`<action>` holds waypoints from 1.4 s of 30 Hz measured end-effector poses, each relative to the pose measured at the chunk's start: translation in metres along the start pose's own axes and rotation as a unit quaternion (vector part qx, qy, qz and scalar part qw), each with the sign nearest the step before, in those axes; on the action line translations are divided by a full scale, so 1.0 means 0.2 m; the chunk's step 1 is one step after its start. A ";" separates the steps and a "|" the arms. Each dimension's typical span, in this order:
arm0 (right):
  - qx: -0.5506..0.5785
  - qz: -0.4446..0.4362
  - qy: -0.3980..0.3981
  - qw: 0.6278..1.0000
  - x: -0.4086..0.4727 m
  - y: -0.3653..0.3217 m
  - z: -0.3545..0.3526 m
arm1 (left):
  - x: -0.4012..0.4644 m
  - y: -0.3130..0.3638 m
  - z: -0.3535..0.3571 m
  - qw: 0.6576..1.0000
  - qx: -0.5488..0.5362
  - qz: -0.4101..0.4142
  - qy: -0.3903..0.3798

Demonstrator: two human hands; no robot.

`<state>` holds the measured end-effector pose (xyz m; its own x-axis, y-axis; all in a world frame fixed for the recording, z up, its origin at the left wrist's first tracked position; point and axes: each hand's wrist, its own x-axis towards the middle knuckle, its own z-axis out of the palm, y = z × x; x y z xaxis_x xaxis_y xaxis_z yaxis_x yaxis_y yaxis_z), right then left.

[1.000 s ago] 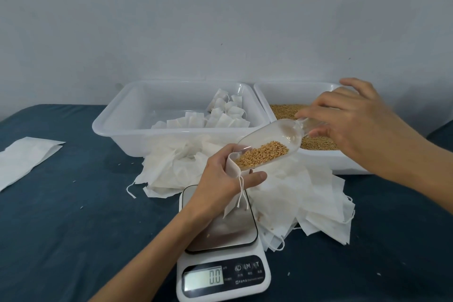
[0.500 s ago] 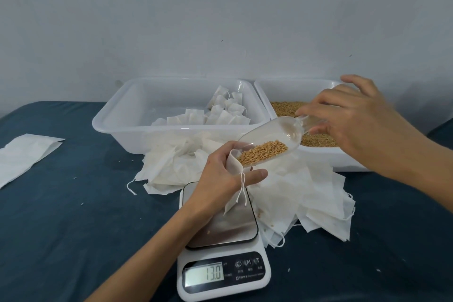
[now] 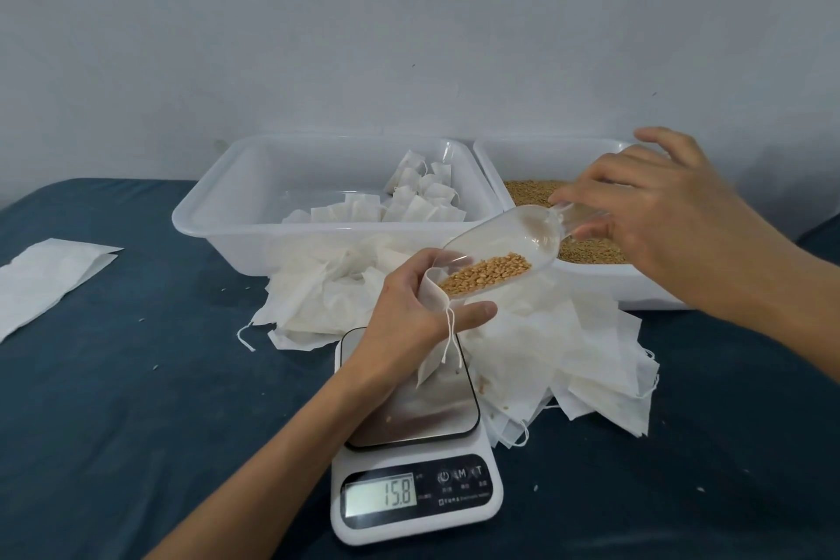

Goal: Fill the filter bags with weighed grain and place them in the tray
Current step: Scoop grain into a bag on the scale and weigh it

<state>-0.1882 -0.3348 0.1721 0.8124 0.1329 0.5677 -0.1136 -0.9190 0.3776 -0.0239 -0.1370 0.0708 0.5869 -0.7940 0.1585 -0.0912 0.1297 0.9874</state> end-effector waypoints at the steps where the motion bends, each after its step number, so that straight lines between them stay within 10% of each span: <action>1: -0.001 -0.001 0.000 1.000 0.00 0.00 0.00 | 0.00 0.00 0.00 1.000 -0.001 0.001 0.000; 42: -0.009 0.002 -0.003 1.000 0.01 -0.03 -0.03 | 0.00 0.01 0.00 1.000 -0.013 0.000 0.005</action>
<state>-0.1887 -0.3270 0.1763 0.8150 0.1262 0.5656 -0.1281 -0.9126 0.3883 -0.0249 -0.1364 0.0725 0.5956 -0.7874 0.1589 -0.0702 0.1461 0.9868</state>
